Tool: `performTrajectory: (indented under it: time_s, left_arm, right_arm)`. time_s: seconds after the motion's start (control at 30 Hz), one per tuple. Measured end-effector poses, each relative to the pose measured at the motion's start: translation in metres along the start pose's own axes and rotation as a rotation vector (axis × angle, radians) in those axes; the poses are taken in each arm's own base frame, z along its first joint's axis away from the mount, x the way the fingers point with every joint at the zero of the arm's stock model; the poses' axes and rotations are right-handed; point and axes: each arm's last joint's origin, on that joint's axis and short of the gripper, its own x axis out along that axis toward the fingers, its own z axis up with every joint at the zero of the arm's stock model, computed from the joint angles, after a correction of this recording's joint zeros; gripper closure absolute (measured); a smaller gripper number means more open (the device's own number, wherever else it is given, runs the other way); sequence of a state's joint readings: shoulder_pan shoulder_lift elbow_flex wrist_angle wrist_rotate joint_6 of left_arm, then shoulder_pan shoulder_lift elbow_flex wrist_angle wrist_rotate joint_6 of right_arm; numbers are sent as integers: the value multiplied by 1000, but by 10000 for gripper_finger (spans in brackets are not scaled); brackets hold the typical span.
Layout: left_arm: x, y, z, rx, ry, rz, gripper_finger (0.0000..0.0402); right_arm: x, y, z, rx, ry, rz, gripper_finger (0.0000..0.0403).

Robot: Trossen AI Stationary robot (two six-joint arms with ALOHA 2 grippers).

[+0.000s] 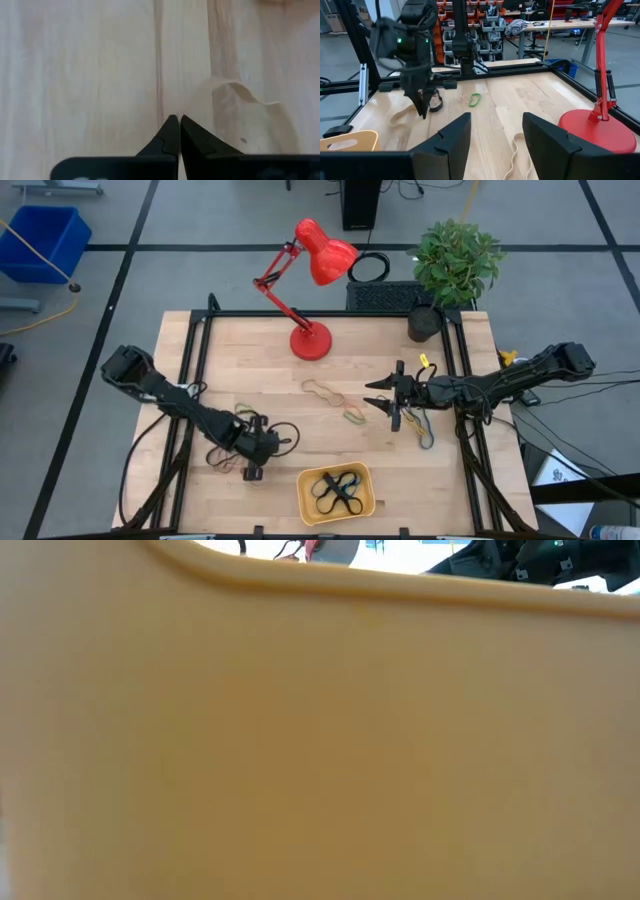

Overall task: Pick and place rubber bands into bin
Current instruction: Put the white rubber band into the yellow bin

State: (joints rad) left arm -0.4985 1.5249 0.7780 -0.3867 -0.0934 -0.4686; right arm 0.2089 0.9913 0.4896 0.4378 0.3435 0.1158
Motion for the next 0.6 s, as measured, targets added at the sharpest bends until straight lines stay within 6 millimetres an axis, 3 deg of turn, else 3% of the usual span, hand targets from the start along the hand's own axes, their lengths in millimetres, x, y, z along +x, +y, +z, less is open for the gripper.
performTrajectory:
  time_s: [0.27, 0.6]
  left_arm:
    - [-47, 10, 13, -122, -193, -49, 396]
    - [-124, 20, 34, -154, -704, -135, 397]
  right_arm:
    - [0, 0, 1, 2, -6, 2, 230]
    - [0, 0, 1, 2, -6, 5, 231]
